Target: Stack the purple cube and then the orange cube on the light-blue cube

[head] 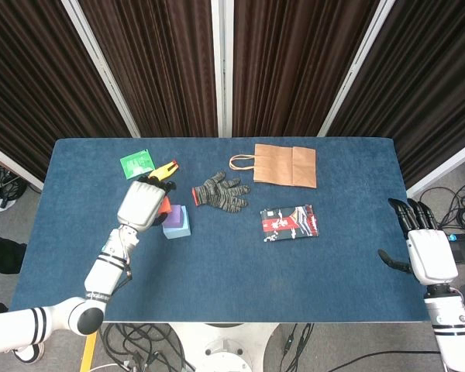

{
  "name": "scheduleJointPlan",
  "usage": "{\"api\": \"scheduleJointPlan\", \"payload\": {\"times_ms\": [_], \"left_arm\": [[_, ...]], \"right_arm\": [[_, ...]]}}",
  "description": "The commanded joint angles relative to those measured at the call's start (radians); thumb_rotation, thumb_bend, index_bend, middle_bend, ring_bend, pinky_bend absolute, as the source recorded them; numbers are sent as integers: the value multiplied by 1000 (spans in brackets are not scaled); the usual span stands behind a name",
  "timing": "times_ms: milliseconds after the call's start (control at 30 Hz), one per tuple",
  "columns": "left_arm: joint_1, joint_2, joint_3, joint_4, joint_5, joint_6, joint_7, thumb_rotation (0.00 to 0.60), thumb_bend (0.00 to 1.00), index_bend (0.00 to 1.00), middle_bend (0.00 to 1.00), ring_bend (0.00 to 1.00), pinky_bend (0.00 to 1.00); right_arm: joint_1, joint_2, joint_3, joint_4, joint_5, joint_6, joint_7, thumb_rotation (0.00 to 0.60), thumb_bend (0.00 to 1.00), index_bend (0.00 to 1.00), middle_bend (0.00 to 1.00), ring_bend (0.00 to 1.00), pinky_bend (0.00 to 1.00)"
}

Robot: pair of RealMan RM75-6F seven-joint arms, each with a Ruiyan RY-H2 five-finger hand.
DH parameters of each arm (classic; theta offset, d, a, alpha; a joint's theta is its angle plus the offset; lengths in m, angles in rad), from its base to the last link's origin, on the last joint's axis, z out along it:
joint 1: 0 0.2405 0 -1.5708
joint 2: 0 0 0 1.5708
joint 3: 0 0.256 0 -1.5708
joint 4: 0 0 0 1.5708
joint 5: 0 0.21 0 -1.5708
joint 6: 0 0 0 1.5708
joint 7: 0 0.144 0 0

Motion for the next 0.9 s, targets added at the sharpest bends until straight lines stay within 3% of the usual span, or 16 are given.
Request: {"api": "scheduleJointPlan", "payload": {"times_ms": [33, 400, 900], "left_arm": [[-15, 17, 16, 11, 27, -34, -44, 600, 286, 392, 627, 370, 370], [-39, 57, 45, 33, 96, -96, -183, 600, 286, 390, 627, 370, 370], [-67, 32, 70, 111, 97, -126, -246, 600, 286, 389, 626, 370, 369]], "right_arm": [[0, 0, 0, 1, -2, 1, 0, 600, 118, 0, 103, 0, 0], [4, -6, 1, -2, 5, -5, -18, 600, 118, 0, 103, 0, 0], [11, -13, 1, -3, 16, -18, -34, 600, 118, 0, 103, 0, 0]]}}
